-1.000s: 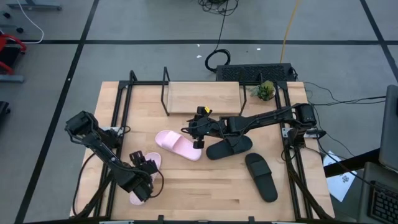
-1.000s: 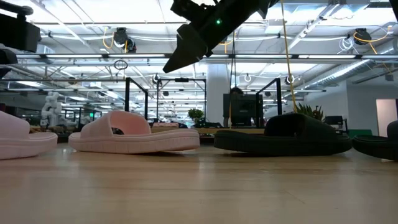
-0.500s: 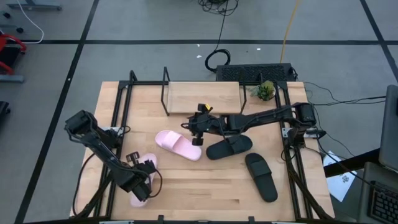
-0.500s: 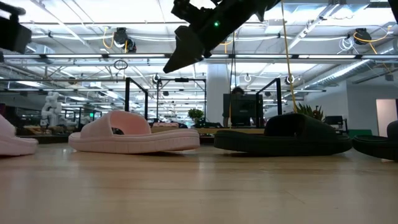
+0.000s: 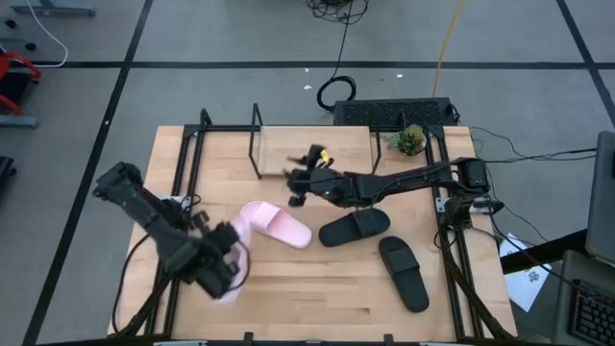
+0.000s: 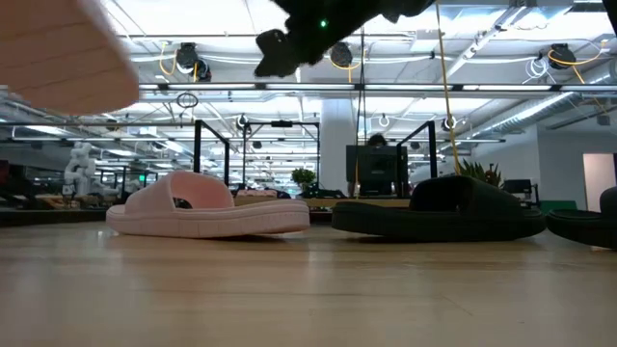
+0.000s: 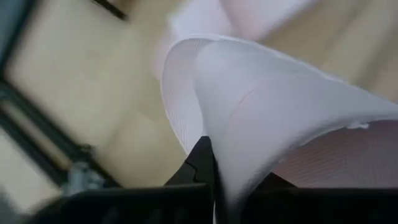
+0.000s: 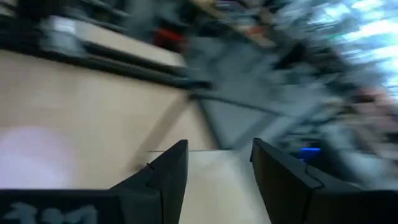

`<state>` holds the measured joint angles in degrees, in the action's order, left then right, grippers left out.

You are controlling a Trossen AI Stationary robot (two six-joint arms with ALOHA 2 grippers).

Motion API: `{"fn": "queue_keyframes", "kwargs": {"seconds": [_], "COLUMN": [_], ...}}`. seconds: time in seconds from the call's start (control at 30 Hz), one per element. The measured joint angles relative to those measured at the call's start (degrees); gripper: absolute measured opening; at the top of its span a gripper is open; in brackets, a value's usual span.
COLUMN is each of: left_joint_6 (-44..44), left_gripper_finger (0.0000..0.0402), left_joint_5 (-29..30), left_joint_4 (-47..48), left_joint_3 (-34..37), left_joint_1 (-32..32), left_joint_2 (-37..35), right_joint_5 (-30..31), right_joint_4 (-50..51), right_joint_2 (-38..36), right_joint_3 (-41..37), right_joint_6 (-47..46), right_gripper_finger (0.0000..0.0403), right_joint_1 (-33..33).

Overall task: Pick and place slides into the shelf
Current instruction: Put the left pink slipper on the shelf

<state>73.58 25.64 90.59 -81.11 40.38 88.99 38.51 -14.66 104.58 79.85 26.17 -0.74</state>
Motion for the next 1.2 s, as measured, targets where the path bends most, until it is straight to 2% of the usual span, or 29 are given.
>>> {"fn": "queue_keyframes", "kwargs": {"seconds": [0.1,0.23,0.33,0.4,0.47,0.6,0.7,0.8,0.93,1.1,1.2], "left_joint_6": [-7.62,-20.83,-29.2,-36.91,-48.64,-73.87,-85.51,-89.05,-90.32,-94.03,-95.52], "left_gripper_finger": [0.0001,0.0001,0.0,0.0,0.0,0.0,0.0,0.0,0.0,0.0,0.0], "left_joint_5": [6.62,15.22,22.89,25.95,26.59,21.54,21.4,19.84,13.2,14.27,18.28], "left_joint_4": [-1.32,-0.28,-1.2,-3.29,-12.7,-34.88,-46.22,-48.42,-46.95,-47.44,-47.17], "left_joint_3": [-3.34,-5.85,-8.41,-10.28,-12.12,-12.32,-12.49,-12.38,-12.34,-12.27,-12.27], "left_joint_1": [-4.9,-13.59,-21.17,-26.2,-31.1,-39.69,-45.78,-51.71,-57.34,-60.32,-61.07], "left_joint_2": [-0.34,-0.2,-0.32,-0.28,-0.37,-0.15,1.75,5.03,10.5,17.45,20.58], "right_joint_5": [9.63,17.5,21.11,23.01,23.55,23.27,23.37,25.45,28.06,28.81,28.81], "right_joint_4": [-6.45,-10.97,-11.3,-11.37,-11.35,-11.28,-10.05,-8.34,-5.78,-3.26,-1.22], "right_joint_2": [-2.19,-6.87,-11.78,-15.42,-19.03,-24.98,-28.33,-30.31,-30.99,-29.72,-28.58], "right_joint_3": [0.01,0.05,0.04,0.04,0.04,0.07,0.07,0.07,0.04,0.02,0.0], "right_joint_6": [10.26,21.5,23.25,23.12,22.21,19.5,19.52,19.33,19.11,19.1,18.7], "right_gripper_finger": [0.0169,0.0169,0.0169,0.0169,0.0169,0.0169,0.0169,0.0169,0.0169,0.0169,0.0169], "right_joint_1": [0.03,0.05,0.28,0.37,0.4,0.38,0.38,0.29,0.29,0.45,0.7]}}
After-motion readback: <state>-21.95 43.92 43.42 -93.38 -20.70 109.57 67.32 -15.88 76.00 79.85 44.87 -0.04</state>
